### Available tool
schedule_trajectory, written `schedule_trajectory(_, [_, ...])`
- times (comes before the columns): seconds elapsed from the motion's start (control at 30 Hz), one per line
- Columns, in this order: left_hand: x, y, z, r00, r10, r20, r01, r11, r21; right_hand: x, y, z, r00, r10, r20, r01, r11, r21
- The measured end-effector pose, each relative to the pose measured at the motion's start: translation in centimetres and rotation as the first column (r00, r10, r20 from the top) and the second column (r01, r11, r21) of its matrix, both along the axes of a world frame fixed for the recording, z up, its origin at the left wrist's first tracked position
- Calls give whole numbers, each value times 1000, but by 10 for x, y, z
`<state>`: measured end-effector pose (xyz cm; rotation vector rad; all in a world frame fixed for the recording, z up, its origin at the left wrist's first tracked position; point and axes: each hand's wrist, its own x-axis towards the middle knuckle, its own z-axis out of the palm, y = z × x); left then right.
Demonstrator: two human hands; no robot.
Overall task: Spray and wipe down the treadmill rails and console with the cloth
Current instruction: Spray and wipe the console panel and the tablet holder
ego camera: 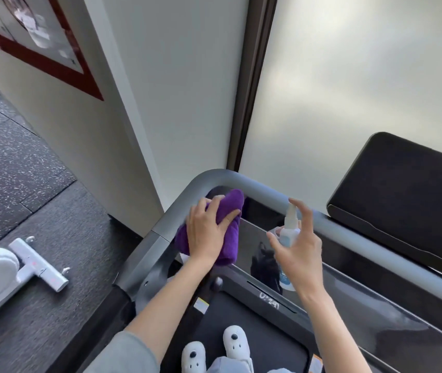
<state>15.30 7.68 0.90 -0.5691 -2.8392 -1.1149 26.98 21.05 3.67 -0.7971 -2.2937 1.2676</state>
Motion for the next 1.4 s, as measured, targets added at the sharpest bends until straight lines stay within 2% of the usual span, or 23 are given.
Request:
schedule_trajectory(0.07, [-10, -17, 19, 997, 79, -4, -77, 980, 181, -17, -8, -1, 998, 51, 35, -52, 998, 23])
schedule_trajectory(0.13, [-17, -37, 35, 989, 135, -56, -117, 961, 250, -37, -18, -2, 991, 110, 73, -114, 992, 54])
schedule_trajectory(0.2, [-22, -57, 48, 981, 178, -72, -154, 953, 260, -60, -30, -4, 979, 164, 123, -172, 983, 59])
schedule_trajectory(0.33, [-29, -81, 53, 973, 229, -12, -219, 943, 253, -95, -50, -12, 940, 244, 238, -267, 961, 67])
schedule_trajectory(0.53, [-25, -89, 51, 969, 246, 13, -240, 930, 280, -111, -57, -25, 923, 239, 302, -281, 955, 100])
schedule_trajectory(0.67, [-22, -90, 48, 971, 237, 10, -230, 929, 289, -109, -57, -30, 921, 242, 304, -282, 955, 96])
schedule_trajectory(0.77, [-21, -91, 46, 970, 241, 18, -237, 930, 281, -105, -56, -31, 938, 261, 229, -288, 953, 94])
schedule_trajectory(1.0, [-18, -87, 43, 979, 199, 40, -202, 944, 261, -49, -29, -20, 990, 127, 60, -133, 986, 104])
schedule_trajectory(1.17, [-8, -70, 39, 995, 103, 21, -104, 960, 260, 19, 4, -11, 996, -45, 71, 36, 992, 123])
schedule_trajectory(1.27, [0, -55, 36, 999, 27, 40, -36, 965, 259, 53, 9, -4, 982, -186, 24, 180, 969, 168])
schedule_trajectory(1.33, [9, -44, 35, 998, -40, 51, 25, 962, 270, 75, 7, -2, 966, -257, -20, 258, 956, 138])
schedule_trajectory(1.4, [20, -33, 35, 992, -92, 87, 64, 957, 284, 94, 3, -1, 958, -286, 6, 285, 955, 88])
